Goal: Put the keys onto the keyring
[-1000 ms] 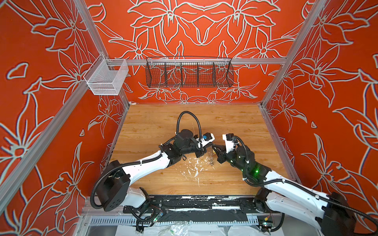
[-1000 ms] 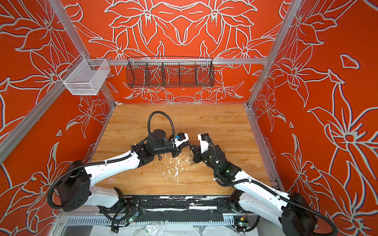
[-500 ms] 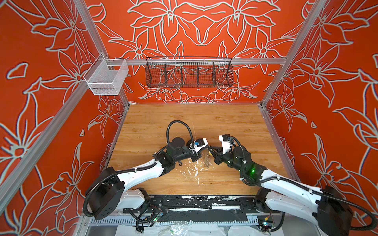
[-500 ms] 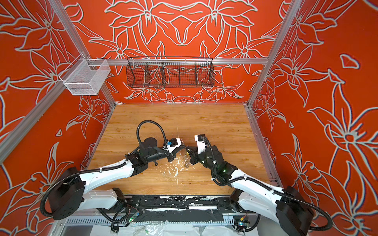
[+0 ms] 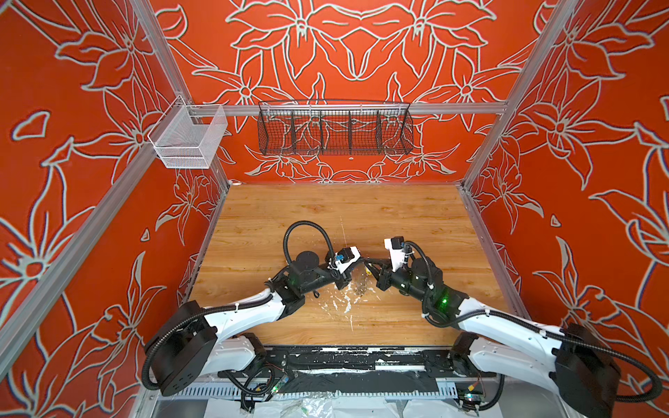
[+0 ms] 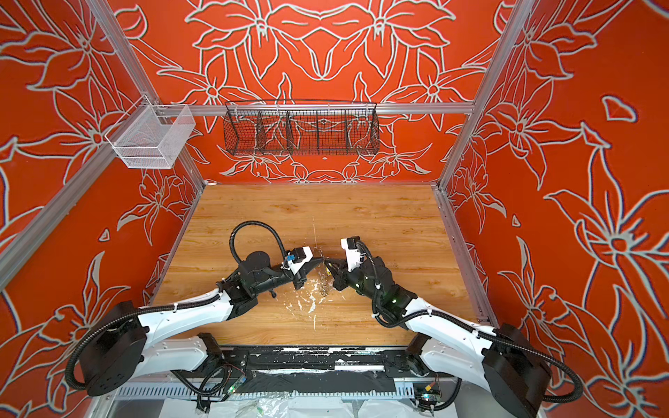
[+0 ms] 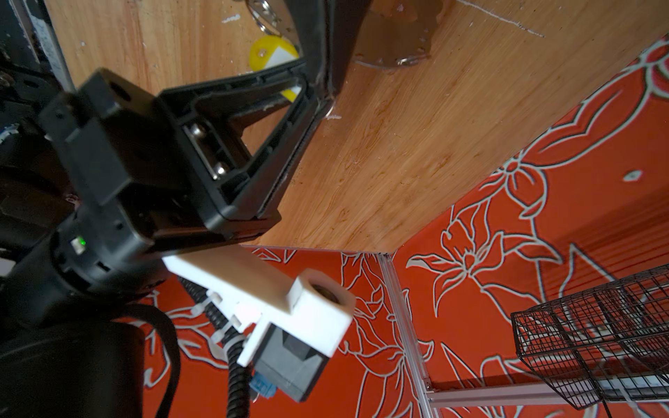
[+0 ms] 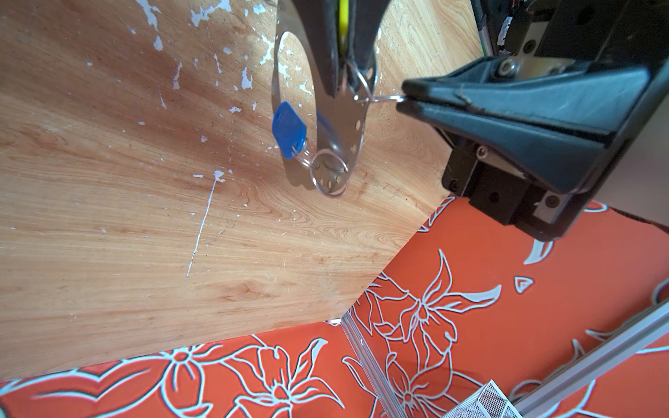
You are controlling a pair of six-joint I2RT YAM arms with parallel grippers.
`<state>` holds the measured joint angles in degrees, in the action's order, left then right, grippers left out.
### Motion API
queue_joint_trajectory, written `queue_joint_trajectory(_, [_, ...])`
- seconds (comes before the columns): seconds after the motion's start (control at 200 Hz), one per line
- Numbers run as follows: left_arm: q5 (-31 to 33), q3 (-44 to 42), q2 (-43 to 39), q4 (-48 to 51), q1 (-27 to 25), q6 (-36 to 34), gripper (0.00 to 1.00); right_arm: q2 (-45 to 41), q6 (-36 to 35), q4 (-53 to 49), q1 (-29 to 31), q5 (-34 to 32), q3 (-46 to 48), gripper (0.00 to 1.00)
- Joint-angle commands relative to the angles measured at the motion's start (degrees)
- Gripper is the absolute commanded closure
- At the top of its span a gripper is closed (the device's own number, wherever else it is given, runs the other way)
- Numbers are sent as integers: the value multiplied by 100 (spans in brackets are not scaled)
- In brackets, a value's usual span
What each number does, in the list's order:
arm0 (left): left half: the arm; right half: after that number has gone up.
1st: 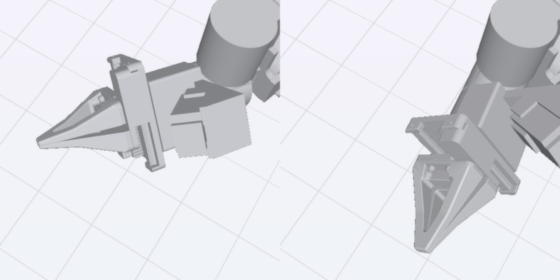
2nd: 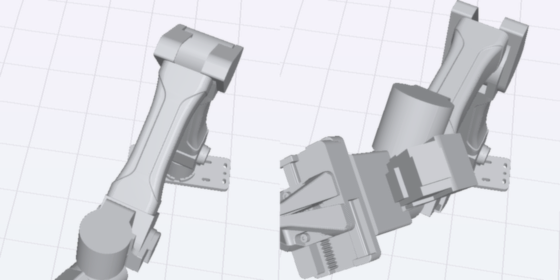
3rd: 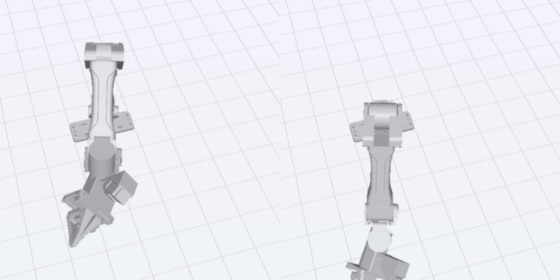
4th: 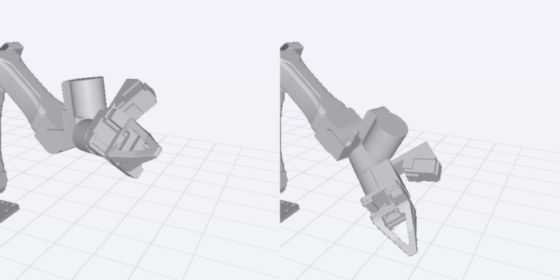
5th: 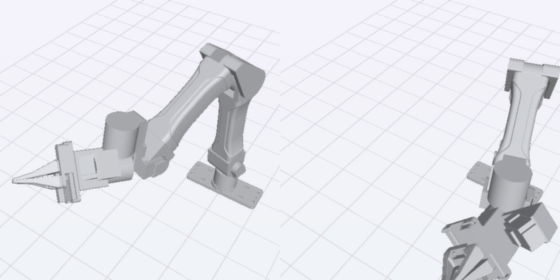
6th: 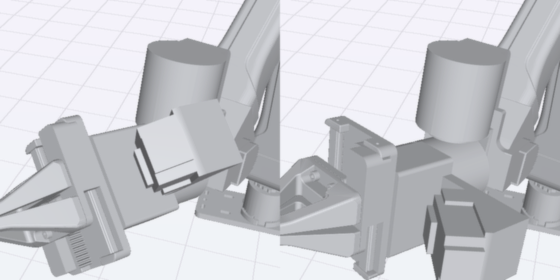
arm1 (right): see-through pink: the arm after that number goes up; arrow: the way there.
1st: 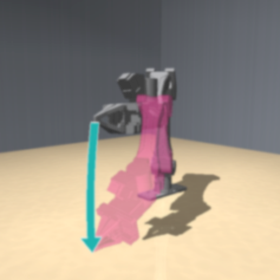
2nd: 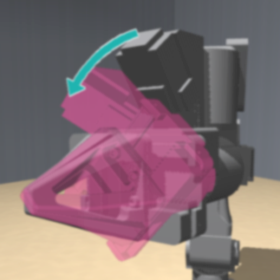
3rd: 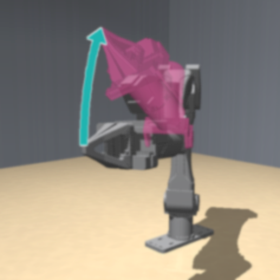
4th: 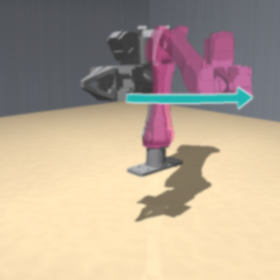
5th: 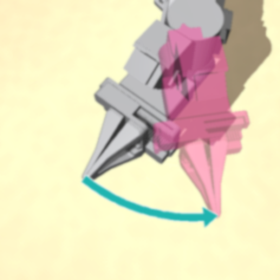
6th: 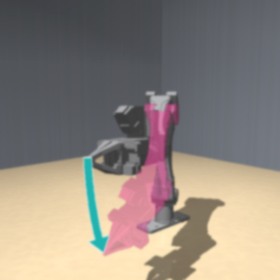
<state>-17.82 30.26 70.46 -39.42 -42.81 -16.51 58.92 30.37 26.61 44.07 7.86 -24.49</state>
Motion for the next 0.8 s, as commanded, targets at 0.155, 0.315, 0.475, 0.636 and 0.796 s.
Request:
queue_joint_trajectory(0.155, [-129,326,-215,-58,-4,-95,86,-129,-29,-360,-114,-590,-100,100])
queue_joint_trajectory(0.315, [-48,455,-231,245,8,-150,74,-304,-108,-512,-112,-698,-89,100])
queue_joint_trajectory(0.475, [-103,530,-250,476,9,-304,66,-475,-206,-702,-117,-817,-84,100])
queue_joint_trajectory(0.636, [-477,1103,-3,1515,9,-601,64,-574,-277,-787,-113,-884,-97,100])
queue_joint_trajectory(0.796, [-583,1492,341,1982,7,-642,63,-599,-328,-854,-116,-953,-111,100])
